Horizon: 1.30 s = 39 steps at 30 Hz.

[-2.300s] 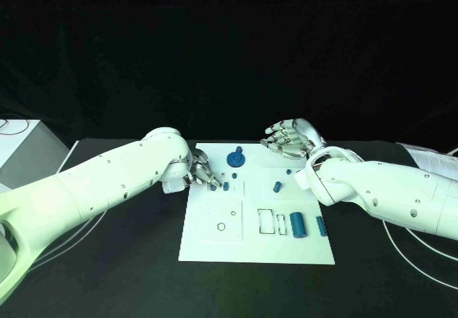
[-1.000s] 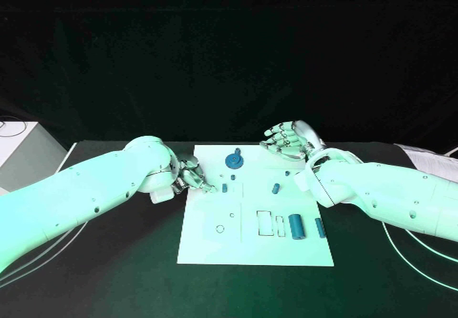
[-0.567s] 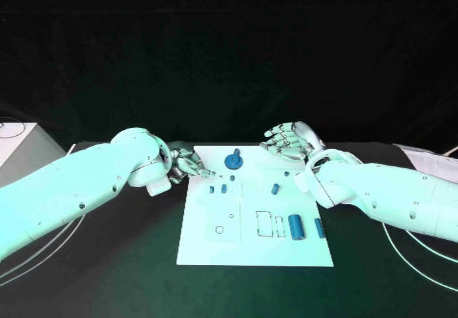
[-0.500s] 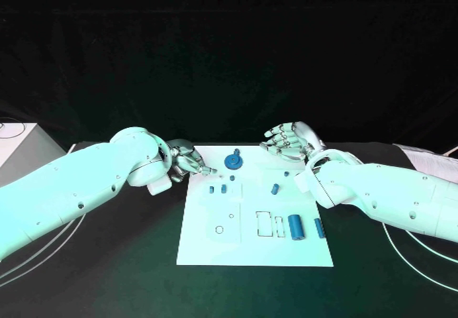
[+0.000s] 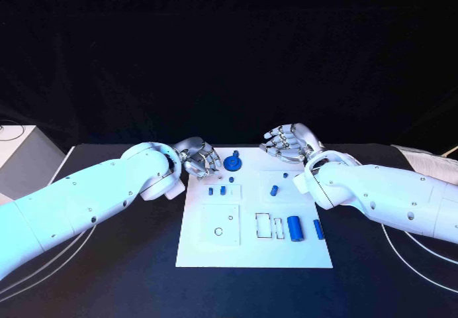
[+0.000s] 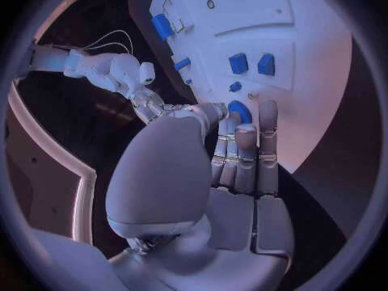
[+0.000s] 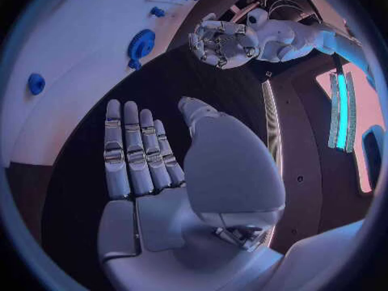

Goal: Assemble the parts on the task board

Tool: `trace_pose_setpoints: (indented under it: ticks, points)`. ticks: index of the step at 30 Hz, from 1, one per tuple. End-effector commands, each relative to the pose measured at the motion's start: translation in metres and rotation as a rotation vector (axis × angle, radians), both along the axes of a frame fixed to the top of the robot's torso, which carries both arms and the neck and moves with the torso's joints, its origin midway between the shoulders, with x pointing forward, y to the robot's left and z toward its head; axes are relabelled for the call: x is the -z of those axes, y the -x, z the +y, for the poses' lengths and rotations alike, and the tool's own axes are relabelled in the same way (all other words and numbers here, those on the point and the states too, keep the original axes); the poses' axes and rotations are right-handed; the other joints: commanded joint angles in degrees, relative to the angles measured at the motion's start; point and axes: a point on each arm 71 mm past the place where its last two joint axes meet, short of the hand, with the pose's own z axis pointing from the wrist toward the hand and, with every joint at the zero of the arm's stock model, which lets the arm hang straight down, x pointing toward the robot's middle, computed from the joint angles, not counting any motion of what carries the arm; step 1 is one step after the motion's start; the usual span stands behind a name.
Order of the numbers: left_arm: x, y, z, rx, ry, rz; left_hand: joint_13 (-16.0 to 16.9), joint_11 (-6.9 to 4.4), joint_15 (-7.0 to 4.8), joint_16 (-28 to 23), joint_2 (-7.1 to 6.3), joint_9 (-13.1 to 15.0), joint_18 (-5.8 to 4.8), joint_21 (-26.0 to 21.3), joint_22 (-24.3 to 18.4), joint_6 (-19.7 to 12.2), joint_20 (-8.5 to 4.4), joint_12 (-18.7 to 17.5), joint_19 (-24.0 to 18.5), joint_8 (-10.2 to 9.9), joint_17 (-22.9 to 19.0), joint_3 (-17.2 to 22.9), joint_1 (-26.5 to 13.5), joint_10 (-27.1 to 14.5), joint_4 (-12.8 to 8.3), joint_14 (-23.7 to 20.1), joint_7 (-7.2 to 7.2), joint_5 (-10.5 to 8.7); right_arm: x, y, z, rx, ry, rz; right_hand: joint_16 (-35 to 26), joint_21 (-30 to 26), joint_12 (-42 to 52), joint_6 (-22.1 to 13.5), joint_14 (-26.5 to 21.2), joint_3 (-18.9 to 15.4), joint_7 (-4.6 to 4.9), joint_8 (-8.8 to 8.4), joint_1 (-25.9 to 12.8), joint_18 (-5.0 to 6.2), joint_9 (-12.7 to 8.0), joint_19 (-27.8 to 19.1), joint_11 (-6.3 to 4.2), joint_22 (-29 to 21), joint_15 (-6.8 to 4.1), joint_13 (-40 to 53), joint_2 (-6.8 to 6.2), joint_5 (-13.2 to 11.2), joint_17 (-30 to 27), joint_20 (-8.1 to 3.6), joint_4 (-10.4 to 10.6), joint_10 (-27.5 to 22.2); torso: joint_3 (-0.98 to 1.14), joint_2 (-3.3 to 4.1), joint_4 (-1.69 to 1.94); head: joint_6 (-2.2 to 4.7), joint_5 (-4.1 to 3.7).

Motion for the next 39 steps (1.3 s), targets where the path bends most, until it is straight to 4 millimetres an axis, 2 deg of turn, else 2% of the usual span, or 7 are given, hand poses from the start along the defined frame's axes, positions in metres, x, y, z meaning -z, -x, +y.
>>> trace_pose_setpoints:
  ticks: [1,4,8,12,24,32,39]
  points:
    - [-0.007,0.003,-0.014,0.119,0.008,-0.236,-1.0,0.16,0.23,-0.2,-1.24,-1.5,0.73,0.2,0.2,0.1,0.13,-0.9,-0.7,-1.3,-1.2,-0.6,-1.2,-0.5,0.1,-1.1,-0.04,-0.59,0.0,0.0,0.002,-0.023,0.001,-0.005,-0.3,0.0,-0.2,-0.4,0.1,0.3,2.15,0.29,0.6,0.36,-0.1,-0.3,0.43,-0.1,0.28,-0.1,0.08,0.4,-0.1,0.1,-0.3,0.1,-0.05,0.08,0.01,0.23,-0.21]
    - [0.002,0.004,-0.024,0.152,-0.02,-0.277,-2.1,0.75,0.75,-0.6,-1.93,-2.9,0.69,-0.2,0.2,0.4,0.62,-2.0,-1.3,-2.3,-3.0,-2.4,-2.4,-2.0,0.1,-3.0,0.16,-0.7,0.0,0.0,0.003,-0.024,0.001,-0.004,-0.3,0.0,-0.2,-0.4,0.1,0.3,2.15,0.29,0.6,0.36,-0.1,-0.3,0.43,-0.1,0.28,-0.1,0.08,0.4,-0.1,0.1,-0.3,0.1,-0.05,0.05,0.05,0.42,-0.23]
    - [0.012,0.002,-0.035,0.183,-0.072,-0.309,-4.0,1.47,1.45,-0.4,-1.99,-4.7,0.74,-0.4,0.2,0.3,1.28,-3.9,-1.7,-3.6,-4.8,-4.6,-2.3,-3.7,-0.7,-4.7,0.39,-0.47,0.0,0.0,0.004,-0.026,0.001,-0.005,-0.3,0.0,-0.2,-0.4,0.1,0.3,2.15,0.29,0.6,0.36,-0.1,-0.3,0.43,-0.1,0.28,-0.1,0.08,0.4,-0.1,0.1,-0.3,0.1,-0.04,0.16,-0.05,0.69,-0.25]
    - [0.019,0.001,-0.04,0.193,-0.117,-0.317,-5.4,1.85,1.75,-0.2,-1.96,-5.6,0.77,-0.3,0.3,0.6,1.57,-5.2,-1.8,-4.0,-6.3,-5.1,-1.8,-4.3,-1.3,-5.7,0.43,0.17,0.0,0.0,0.004,-0.026,0.0,-0.005,-0.3,0.0,-0.2,-0.4,0.1,0.3,2.15,0.29,0.6,0.36,-0.1,-0.3,0.43,-0.1,0.28,-0.1,0.08,0.4,-0.1,0.1,-0.3,0.1,0.01,0.25,-0.11,0.69,-0.3]
    - [0.029,-0.003,-0.046,0.164,-0.21,-0.271,-7.3,2.28,2.16,1.6,-1.73,-7.0,0.8,0.3,0.7,1.5,2.02,-6.8,-1.6,-4.6,-6.6,-6.4,-1.9,-5.3,-1.5,-5.0,0.39,0.16,0.0,0.001,0.005,-0.027,-0.001,-0.006,-0.3,0.0,-0.2,-0.4,0.1,0.3,2.15,0.29,0.6,0.36,-0.1,-0.3,0.43,-0.1,0.28,-0.1,0.08,0.4,-0.1,0.1,-0.3,0.1,0.19,0.2,-0.08,0.59,-0.23]
    - [0.033,-0.005,-0.047,0.134,-0.262,-0.237,-8.4,2.19,2.07,3.9,-1.41,-8.4,0.85,1.2,1.4,3.7,2.03,-6.9,-1.1,-5.5,-5.2,-5.6,-1.3,-4.3,-1.5,-3.1,-0.05,0.28,-0.001,0.001,0.006,-0.029,-0.002,-0.007,-0.4,0.0,-0.3,-0.4,0.1,0.4,2.14,0.32,0.8,0.37,-0.1,-0.3,0.43,-0.2,0.28,-0.3,0.09,0.4,-0.2,0.1,-0.4,0.1,0.14,0.19,-0.03,0.56,-0.21]
    - [0.035,-0.006,-0.047,0.122,-0.285,-0.219,-9.5,1.62,1.58,6.1,-1.32,-9.8,0.84,3.1,2.7,6.4,1.59,-6.6,-0.6,-6.4,-4.4,-2.3,-0.5,-1.5,-2.1,-1.5,-0.17,0.25,-0.001,0.001,0.006,-0.029,-0.002,-0.007,-0.4,0.0,-0.3,-0.4,0.1,0.4,2.14,0.32,0.8,0.37,-0.1,-0.3,0.43,-0.2,0.28,-0.3,0.09,0.4,-0.2,0.1,-0.4,0.1,0.03,0.18,-0.01,0.49,-0.2]
